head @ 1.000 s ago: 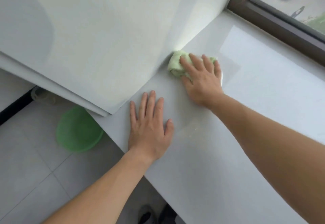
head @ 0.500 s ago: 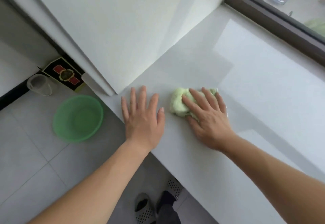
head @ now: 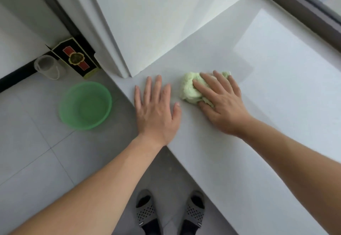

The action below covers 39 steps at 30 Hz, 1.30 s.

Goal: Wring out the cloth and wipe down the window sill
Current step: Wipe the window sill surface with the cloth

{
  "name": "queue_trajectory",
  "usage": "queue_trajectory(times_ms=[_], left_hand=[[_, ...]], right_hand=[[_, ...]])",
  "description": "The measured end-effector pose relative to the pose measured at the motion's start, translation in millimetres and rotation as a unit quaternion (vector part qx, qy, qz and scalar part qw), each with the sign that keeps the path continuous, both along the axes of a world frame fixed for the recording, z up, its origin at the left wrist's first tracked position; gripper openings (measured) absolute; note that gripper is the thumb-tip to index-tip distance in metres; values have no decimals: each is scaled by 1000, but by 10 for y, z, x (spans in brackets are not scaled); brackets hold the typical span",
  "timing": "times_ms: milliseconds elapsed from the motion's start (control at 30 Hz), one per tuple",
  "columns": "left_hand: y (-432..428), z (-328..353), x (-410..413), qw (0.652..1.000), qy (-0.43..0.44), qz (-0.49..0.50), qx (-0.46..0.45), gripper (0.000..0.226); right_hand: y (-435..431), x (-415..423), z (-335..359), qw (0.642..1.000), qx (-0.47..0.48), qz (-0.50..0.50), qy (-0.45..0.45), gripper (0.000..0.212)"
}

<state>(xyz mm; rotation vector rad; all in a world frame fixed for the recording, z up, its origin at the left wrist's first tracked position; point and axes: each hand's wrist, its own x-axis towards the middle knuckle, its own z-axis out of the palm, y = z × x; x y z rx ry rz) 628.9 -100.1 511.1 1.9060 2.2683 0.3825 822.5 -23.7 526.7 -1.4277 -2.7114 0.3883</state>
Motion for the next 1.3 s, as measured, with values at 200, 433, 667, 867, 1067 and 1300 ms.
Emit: queue_trajectory(times_ms=[200,433,667,867,1067,1300], left_hand=[[-267,-49,252,982,-102,151,45,67],[-424,-104,503,919,-287,255,91,76],[-672,-86,908,840,-423,315,128,77],[-665,-104,913,830,-431,326,136,75],[-675,-61,893,780,-490,342,185,74],[-316,87,755,960,-164,221,51,57]], right_hand=[[-52,213,38,997,-29,77,1,55],[502,-909,-71,993,-4,111,35,56],[158,-439,-2,965,3,260,26,51],[262,-1191,-74,975,4,220,28,52],[-119,-116,22,958,13,286,32,48],[666,397,-5,999,14,-21,22,54]])
